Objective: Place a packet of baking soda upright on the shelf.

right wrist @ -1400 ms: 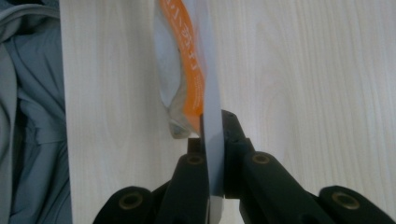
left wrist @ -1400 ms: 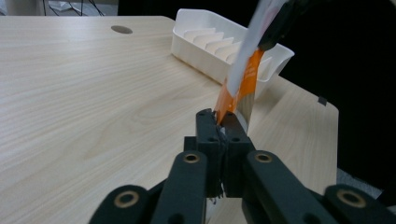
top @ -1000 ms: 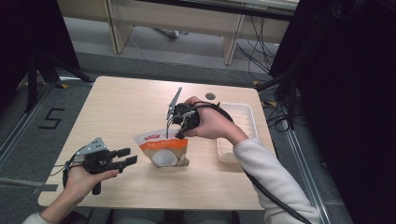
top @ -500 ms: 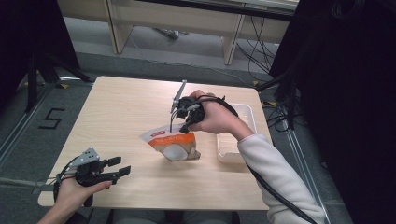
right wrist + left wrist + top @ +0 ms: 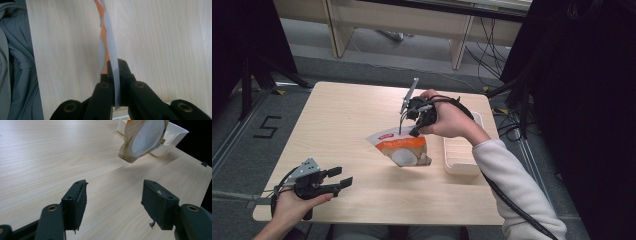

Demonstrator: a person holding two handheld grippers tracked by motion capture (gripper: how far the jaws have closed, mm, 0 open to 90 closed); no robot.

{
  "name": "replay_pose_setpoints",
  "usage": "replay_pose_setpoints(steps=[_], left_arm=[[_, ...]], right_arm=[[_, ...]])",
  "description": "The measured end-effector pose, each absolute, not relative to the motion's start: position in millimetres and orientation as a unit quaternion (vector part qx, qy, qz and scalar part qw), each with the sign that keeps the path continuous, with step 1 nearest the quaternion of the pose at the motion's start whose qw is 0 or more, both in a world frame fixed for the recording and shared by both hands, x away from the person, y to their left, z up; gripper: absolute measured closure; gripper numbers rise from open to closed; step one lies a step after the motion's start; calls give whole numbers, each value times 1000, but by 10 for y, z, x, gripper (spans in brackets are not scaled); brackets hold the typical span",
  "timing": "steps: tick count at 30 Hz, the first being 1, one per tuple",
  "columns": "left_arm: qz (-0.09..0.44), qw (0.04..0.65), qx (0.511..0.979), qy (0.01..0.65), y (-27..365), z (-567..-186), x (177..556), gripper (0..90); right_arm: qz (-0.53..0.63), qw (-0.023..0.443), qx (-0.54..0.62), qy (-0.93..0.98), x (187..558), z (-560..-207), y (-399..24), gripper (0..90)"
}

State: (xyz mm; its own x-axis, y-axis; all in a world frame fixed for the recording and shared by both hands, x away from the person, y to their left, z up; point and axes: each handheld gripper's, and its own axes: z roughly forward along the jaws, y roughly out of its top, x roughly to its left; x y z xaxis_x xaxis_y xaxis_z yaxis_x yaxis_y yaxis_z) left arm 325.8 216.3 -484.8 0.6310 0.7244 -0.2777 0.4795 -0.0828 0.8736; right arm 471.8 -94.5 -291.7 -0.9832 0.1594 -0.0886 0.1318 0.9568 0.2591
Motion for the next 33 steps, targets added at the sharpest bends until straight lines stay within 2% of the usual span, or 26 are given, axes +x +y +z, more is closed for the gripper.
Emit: replay_pose_setpoints(steps=[33], left_arm=[[117, 533, 726, 419, 2169, -4849, 3262, 362]], right_arm=[[130, 66, 113, 983, 4809, -2755, -1187, 900]])
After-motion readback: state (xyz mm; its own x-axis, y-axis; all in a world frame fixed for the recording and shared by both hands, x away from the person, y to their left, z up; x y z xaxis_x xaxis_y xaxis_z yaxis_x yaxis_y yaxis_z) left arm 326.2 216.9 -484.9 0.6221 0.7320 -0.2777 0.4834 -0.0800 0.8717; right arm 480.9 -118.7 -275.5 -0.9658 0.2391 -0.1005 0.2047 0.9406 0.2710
